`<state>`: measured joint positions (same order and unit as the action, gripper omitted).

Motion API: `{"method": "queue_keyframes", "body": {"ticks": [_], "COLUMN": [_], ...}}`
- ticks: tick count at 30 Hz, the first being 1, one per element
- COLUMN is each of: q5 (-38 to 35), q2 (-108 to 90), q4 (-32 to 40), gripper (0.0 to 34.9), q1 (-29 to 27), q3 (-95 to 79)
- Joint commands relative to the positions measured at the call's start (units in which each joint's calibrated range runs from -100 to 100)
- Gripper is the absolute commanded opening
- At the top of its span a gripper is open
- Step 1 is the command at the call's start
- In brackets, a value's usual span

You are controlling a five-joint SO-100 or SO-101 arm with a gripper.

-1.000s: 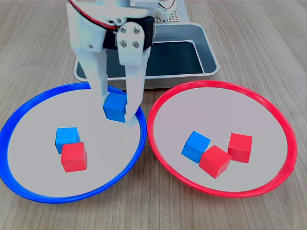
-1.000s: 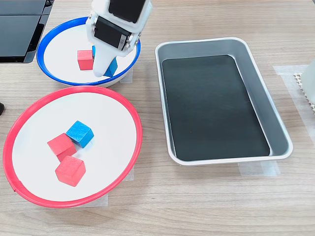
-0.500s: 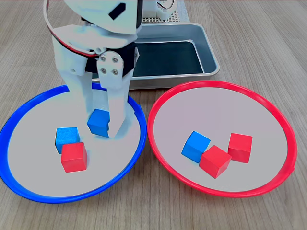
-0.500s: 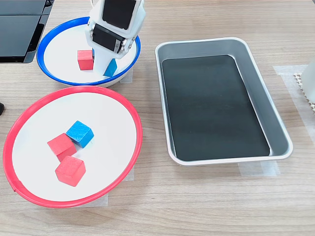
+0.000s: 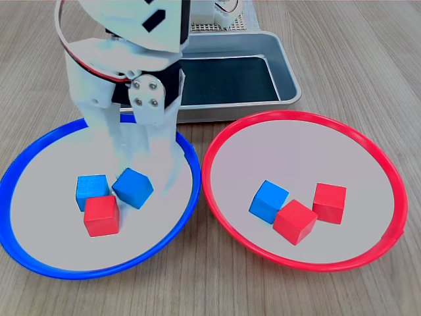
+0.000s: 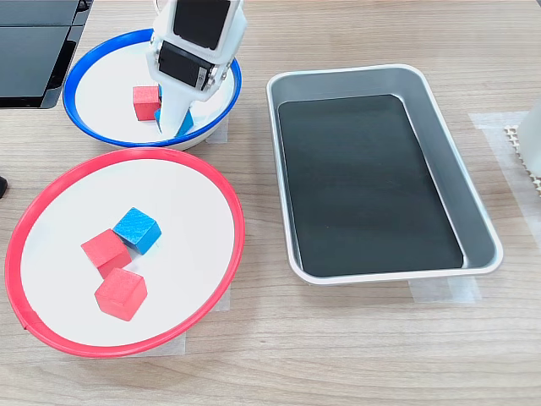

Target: Relocate any misplaced blocks to their matching dishes.

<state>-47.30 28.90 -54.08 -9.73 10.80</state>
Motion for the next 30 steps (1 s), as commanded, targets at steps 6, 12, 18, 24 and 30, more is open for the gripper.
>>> {"method": "queue_keyframes", "body": {"ticks": [6,12,18,24,30], "q5": [-4.1,-8.3,-12.31,-14.51,-14.8], "q2": [-5.92,-10.18,-13.59,-12.65,-7.11], "q4": [5.42,10.04,14.0,17.97,22.09], "gripper": [16.5,16.4,15.7,15.4,15.3], "q1": [0.28,-0.76,-2.36,-3.39,-3.3], "q3": [0.81,-3.29,-8.2,-9.3,-6.11]}}
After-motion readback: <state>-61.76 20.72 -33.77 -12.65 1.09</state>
